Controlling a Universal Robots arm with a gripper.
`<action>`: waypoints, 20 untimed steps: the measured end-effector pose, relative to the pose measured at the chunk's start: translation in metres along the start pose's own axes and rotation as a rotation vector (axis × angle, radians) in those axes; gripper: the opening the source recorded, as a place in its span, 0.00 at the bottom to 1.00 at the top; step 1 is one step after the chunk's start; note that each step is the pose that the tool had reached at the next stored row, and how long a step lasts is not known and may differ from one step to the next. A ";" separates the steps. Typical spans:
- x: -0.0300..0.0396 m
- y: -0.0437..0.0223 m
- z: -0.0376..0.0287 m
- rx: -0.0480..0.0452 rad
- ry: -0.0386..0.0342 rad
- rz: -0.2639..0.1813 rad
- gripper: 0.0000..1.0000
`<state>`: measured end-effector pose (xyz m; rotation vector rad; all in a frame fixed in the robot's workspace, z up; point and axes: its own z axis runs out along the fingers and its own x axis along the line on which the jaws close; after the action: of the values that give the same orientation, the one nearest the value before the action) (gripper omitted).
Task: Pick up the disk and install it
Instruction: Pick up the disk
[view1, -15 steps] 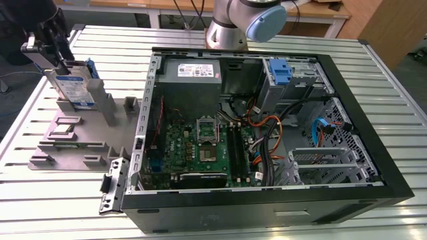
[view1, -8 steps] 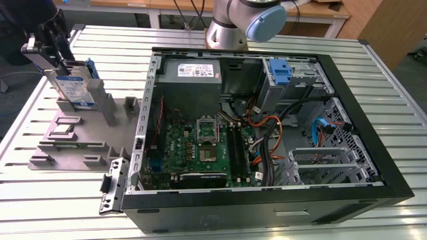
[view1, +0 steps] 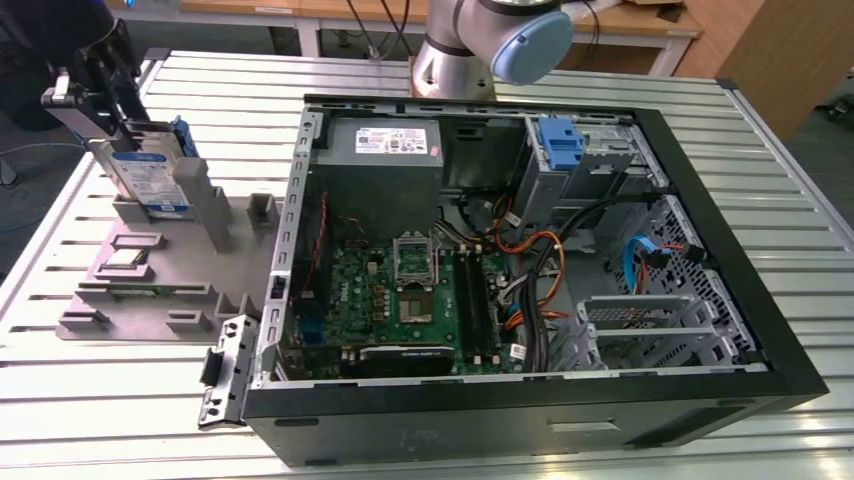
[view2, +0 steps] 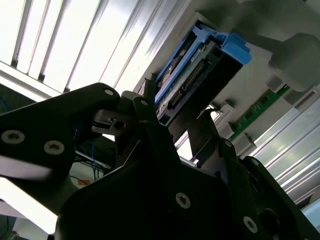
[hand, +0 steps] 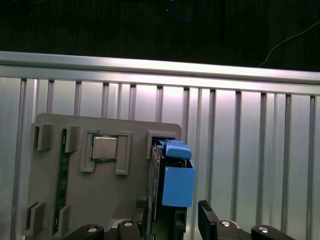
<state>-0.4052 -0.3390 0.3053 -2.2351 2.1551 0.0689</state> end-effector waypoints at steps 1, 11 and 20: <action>-0.0001 0.0000 0.0003 0.0002 -0.0001 0.000 0.53; -0.0001 0.0000 0.0014 0.0009 0.0004 0.019 0.53; 0.0000 -0.0013 0.0015 0.0010 0.0008 0.020 0.53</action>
<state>-0.4039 -0.3389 0.3038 -2.2136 2.1777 0.0674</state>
